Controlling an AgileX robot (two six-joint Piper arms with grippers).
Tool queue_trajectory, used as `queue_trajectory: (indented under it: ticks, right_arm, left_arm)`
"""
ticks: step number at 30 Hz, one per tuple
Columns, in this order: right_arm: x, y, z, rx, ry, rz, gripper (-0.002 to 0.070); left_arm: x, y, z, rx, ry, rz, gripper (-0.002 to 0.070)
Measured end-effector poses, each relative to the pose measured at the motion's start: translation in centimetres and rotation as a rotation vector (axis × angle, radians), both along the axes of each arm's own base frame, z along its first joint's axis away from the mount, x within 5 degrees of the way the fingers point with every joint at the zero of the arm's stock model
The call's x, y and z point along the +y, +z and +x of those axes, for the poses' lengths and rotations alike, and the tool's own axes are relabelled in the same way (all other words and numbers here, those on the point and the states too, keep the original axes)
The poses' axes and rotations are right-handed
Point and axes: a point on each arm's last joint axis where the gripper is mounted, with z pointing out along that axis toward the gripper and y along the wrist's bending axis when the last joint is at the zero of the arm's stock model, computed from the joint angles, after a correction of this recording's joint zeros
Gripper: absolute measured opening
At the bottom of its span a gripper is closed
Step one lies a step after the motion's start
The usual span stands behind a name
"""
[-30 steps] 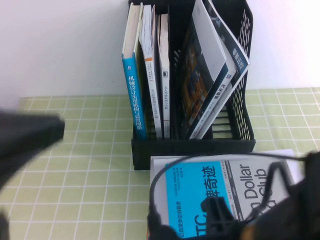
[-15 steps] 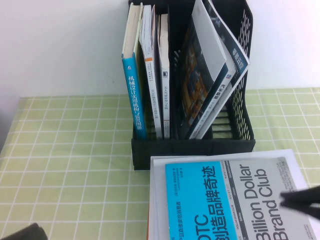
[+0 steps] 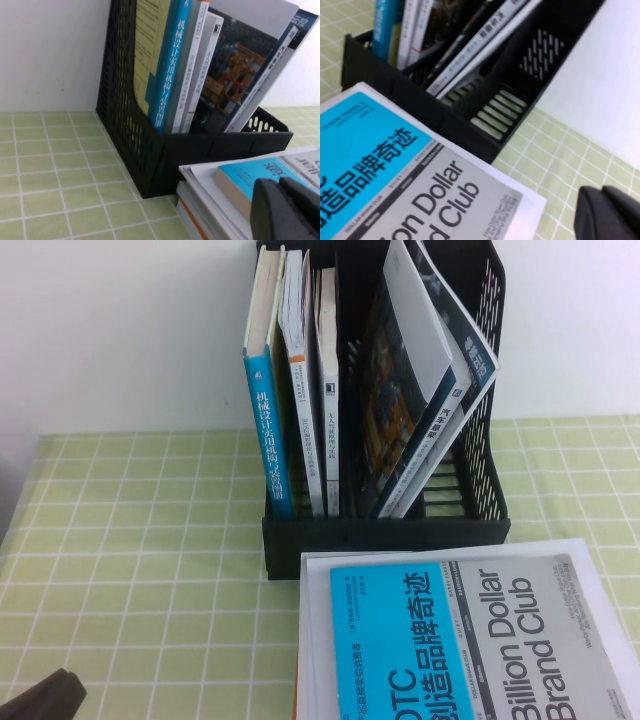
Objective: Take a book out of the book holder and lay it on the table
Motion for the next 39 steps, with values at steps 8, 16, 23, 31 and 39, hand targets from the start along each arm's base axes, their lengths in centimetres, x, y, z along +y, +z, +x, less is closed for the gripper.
queue_trajectory:
  ticks: [8, 16, 23, 31, 39]
  right_arm:
    - [-0.4, 0.0, 0.1, 0.003, -0.042, 0.013, 0.0004]
    - [-0.4, 0.0, 0.1, 0.001, -0.044, 0.012, 0.0004]
    - [-0.4, 0.0, 0.1, 0.005, -0.049, 0.024, 0.0004]
    - [-0.4, -0.1, 0.1, 0.007, -0.051, 0.025, 0.0004]
    - [-0.4, -0.1, 0.1, 0.008, -0.053, 0.026, 0.0004]
  left_arm:
    - [0.0, 0.1, 0.0, 0.01, 0.0, -0.05, -0.0003]
    - [0.0, 0.1, 0.0, 0.011, 0.0, -0.054, -0.0003]
    - [0.6, -1.7, 0.5, -0.007, 0.075, 0.061, -0.0003]
    - [1.8, -4.1, 0.1, -0.05, 0.19, 0.15, -0.0003]
    - [2.5, -5.7, -0.1, 0.154, 0.286, 0.183, -0.0003]
